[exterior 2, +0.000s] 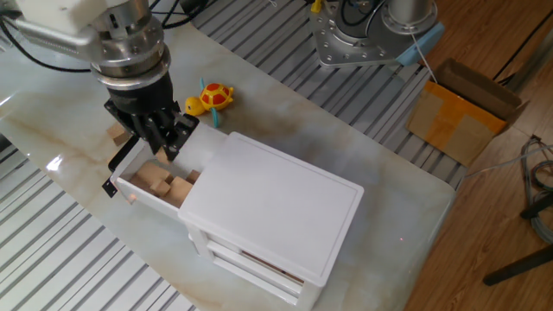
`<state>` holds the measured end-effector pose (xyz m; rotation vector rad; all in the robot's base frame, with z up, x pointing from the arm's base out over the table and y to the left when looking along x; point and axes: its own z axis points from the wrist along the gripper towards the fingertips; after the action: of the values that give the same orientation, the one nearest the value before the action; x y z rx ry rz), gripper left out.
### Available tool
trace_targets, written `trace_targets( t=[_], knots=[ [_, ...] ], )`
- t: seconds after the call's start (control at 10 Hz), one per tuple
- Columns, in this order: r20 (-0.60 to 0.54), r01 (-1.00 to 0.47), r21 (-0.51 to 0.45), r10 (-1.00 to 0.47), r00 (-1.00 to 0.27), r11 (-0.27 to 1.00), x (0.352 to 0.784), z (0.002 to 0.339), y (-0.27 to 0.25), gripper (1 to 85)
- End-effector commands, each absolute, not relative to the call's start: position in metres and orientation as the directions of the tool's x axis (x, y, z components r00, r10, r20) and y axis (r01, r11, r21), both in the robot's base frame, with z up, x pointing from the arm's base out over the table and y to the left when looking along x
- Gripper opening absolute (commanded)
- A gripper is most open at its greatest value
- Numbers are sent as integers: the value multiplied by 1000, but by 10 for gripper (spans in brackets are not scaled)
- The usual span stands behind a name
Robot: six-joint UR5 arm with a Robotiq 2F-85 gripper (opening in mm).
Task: Take something out of a drawer
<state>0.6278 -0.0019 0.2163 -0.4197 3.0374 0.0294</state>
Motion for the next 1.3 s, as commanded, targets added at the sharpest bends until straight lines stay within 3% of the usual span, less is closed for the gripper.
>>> trace_targets(
  t=[0.0, 0.3, 0.6, 0.8, 1.2],
  knots=[
    [-21, -343, -45, -345, -939, 938, 615, 227, -26, 13],
    [-1, -434, -69, -435, -900, 898, 612, 239, -81, 13],
    [-61, -346, -73, -350, -935, 936, 625, 240, -78, 13],
    [-73, -361, -76, -366, -928, 929, 635, 237, -75, 13],
    [-140, -455, -69, -461, -877, 888, 664, 205, -138, 13]
  ],
)
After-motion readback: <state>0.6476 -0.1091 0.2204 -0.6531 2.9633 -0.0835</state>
